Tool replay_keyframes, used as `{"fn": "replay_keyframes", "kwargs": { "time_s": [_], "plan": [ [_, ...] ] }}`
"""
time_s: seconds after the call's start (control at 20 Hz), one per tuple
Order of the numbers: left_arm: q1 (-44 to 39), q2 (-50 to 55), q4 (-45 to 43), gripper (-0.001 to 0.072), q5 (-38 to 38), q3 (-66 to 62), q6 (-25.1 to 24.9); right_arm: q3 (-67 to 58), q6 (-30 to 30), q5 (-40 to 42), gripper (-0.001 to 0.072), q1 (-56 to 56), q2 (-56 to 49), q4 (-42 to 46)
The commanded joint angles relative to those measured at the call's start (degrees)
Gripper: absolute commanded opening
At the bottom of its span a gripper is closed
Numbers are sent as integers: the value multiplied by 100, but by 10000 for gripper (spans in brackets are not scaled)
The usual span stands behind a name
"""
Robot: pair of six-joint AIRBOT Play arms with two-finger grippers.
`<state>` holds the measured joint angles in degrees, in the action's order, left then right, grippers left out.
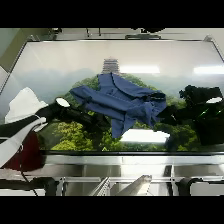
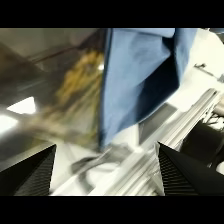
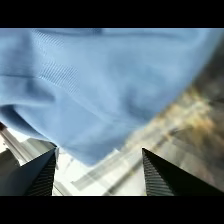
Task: Fold the shirts.
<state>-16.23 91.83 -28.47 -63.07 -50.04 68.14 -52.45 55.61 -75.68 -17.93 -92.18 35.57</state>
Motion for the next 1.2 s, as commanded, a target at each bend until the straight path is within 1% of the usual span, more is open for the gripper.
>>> {"fn": "replay_keyframes", "kwargs": {
  "time_s": [0.0, 0.05, 0.1, 0.15, 0.2, 0.25, 0.35, 0.5, 0.6, 0.7, 0.75, 0.85, 0.9, 1.0, 1.15],
  "plan": [
    [-656, -72, 780, 699, 1154, 439, -225, 52, -313, 66, 581, -7, 2, -592],
    [-793, -70, 863, 698, 1331, 442, -225, 52, -337, 72, 581, -7, 2, -640],
    [-918, -57, 914, 681, 1427, 442, -216, 52, -337, 70, 581, -7, 2, -651],
    [-1014, -11, 907, 500, 1451, 442, -208, 52, -337, 68, 581, -7, 2, -649],
    [-1108, 74, 907, 259, 1416, 442, -210, 52, -337, 66, 580, -15, 2, -629],
    [-1176, 160, 911, 151, 1342, 442, -210, 52, -337, 57, 581, -17, 2, -612],
    [-1200, 214, 894, 21, 1176, 442, -214, 52, -337, 24, 580, -20, 2, -603],
    [-1001, 35, 881, 20, 1067, 442, -219, 52, -332, 81, 580, -20, 2, -605],
    [-723, -216, 844, 20, 1027, 442, -273, 52, -315, 68, 579, -15, -2, -601],
    [-319, -577, 675, 21, 822, 442, -275, 50, -315, -63, 579, -103, 2, -603],
    [-70, -791, 378, 20, 649, 444, -232, 44, -313, -164, 579, -240, 2, -612],
    [485, -1241, -260, 20, 223, 444, 48, 17, -313, -361, 577, -586, 4, -608],
    [756, -1462, -404, 20, 87, 455, 52, 20, -310, -387, 577, -752, 2, -584],
    [1255, -1867, -455, 20, -66, 518, 52, 26, -160, -380, 576, -911, 2, -396],
    [1733, -2214, -494, 21, -173, 595, 39, 81, 111, -164, 576, -629, 2, 11]
  ]
}}
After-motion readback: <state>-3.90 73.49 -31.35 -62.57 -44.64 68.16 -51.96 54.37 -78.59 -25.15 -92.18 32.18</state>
